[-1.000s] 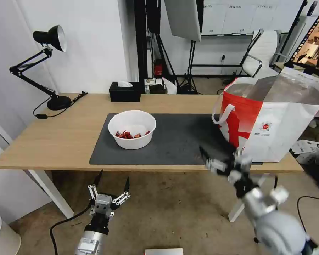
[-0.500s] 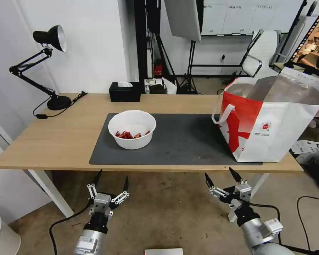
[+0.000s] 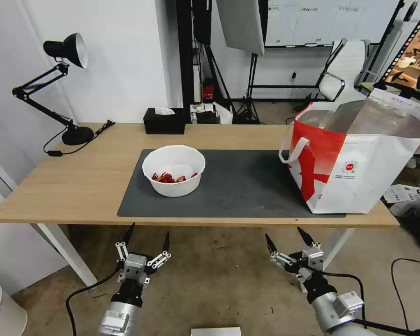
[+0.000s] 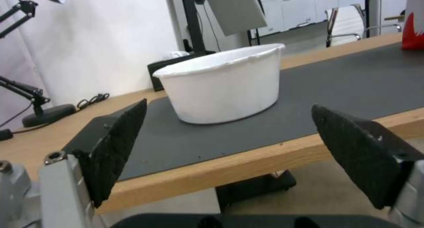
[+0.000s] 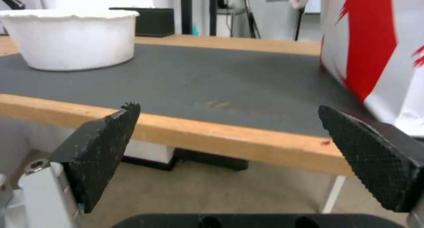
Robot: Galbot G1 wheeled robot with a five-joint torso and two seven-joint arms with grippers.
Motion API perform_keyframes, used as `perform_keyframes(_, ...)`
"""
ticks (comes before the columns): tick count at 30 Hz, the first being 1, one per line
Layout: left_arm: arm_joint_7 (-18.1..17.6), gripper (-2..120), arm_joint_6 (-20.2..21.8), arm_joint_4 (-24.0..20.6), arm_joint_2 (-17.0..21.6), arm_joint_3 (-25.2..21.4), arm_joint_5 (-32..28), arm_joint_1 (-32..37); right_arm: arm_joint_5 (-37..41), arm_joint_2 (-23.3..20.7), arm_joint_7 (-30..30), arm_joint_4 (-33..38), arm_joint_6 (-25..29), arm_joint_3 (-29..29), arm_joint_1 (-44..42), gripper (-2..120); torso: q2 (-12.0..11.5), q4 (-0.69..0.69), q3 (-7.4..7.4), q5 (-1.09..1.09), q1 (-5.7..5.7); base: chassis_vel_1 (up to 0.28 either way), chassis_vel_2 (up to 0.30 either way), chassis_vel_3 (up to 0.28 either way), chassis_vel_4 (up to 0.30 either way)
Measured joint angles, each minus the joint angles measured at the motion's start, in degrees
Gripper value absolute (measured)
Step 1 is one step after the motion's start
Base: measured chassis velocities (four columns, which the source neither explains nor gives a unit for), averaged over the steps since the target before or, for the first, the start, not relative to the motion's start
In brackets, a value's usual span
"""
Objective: Pick up the trash from the table and place it into the takeout bag.
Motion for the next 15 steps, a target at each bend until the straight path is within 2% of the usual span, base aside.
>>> perform_keyframes(8, 0.0, 100, 0.1, -0.3, -0.1, 0.0, 0.1, 0.3, -1.1, 0.1, 0.8, 0.6, -0.9, 0.1, -0.2, 100, 0.0, 0.00, 0.00, 0.00, 0.00, 0.000, 0.000, 0.000, 0.000)
perform_keyframes(12, -0.2, 100, 3.0, -1.9, 1.1, -0.4, -2.9, -0.8, -1.1, 0.1, 0.8, 0.6, -0.9, 0.1, -0.2, 100, 0.0, 0.01, 0.00, 0.00, 0.00, 0.000, 0.000, 0.000, 0.000)
perform_keyframes(14, -1.3, 100, 8.8, -4.4, 3.6, -1.3, -8.7, -4.1, -1.1, 0.1, 0.8, 0.6, -0.9, 0.1, -0.2, 100, 0.0, 0.02, 0.00, 0.00, 0.00, 0.000, 0.000, 0.000, 0.000)
perform_keyframes(15, -1.9, 100, 13.3, -6.1, 5.6, -1.7, -13.3, -6.5, -1.1, 0.1, 0.8, 0.7, -0.9, 0.1, -0.1, 100, 0.0, 0.01, 0.00, -0.02, 0.00, 0.000, 0.000, 0.000, 0.000)
